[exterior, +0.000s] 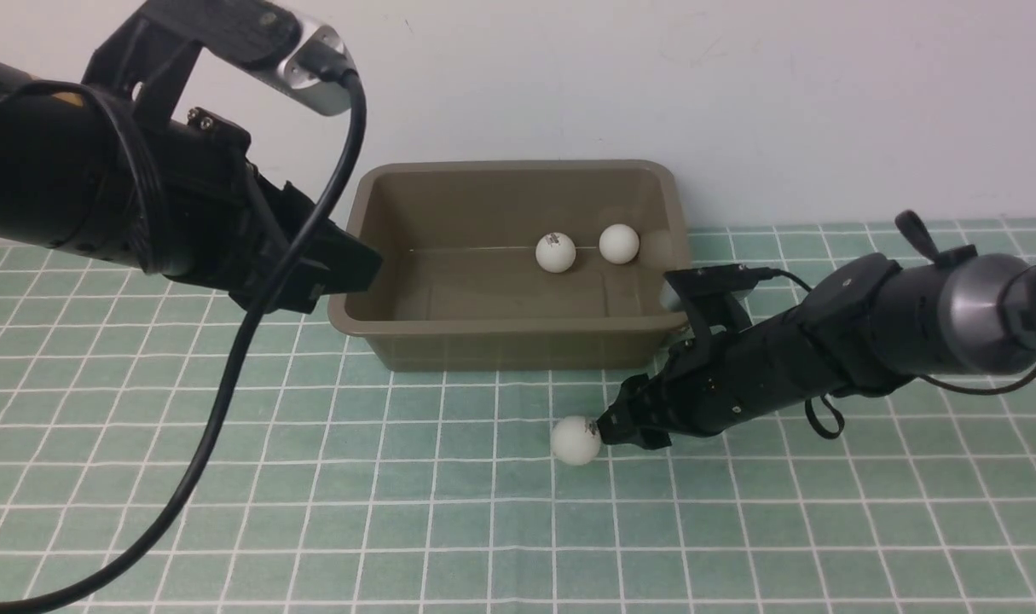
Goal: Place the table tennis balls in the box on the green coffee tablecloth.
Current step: 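Reach for and grasp a ping pong ball on the table, then release the ping pong ball into the bin and lift the gripper away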
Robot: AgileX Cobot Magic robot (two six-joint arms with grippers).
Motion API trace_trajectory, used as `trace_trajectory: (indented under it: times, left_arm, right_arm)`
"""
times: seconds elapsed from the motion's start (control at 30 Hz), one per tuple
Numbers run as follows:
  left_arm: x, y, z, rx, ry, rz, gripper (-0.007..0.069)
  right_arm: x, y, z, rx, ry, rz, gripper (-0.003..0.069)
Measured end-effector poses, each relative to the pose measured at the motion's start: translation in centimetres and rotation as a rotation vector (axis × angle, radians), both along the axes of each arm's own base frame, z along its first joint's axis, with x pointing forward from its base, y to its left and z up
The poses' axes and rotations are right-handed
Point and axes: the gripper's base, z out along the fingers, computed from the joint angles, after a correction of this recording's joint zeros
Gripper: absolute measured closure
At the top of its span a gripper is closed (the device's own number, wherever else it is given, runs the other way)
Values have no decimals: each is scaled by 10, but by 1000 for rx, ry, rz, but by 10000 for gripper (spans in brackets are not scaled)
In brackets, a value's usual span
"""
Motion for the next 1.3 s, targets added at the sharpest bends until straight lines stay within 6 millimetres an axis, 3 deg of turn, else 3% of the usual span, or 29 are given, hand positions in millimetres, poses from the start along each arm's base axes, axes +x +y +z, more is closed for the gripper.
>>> trace_trajectory:
  times: [0.47,0.93,1.1,1.3]
  left_arm:
    - [0,0,0,0,1,0,325]
    - [0,0,0,0,1,0,325]
    - [0,0,0,1,3,-2,325]
    - [-1,0,-1,2,11,-7,325]
  right_arm:
    - [1,-2,6,-24,-40,16,293]
    - [-22,-3,112,81,-253,111,293]
    - [1,-1,139,120,-330,84,293]
    - [45,0,131,152,-286,42,293]
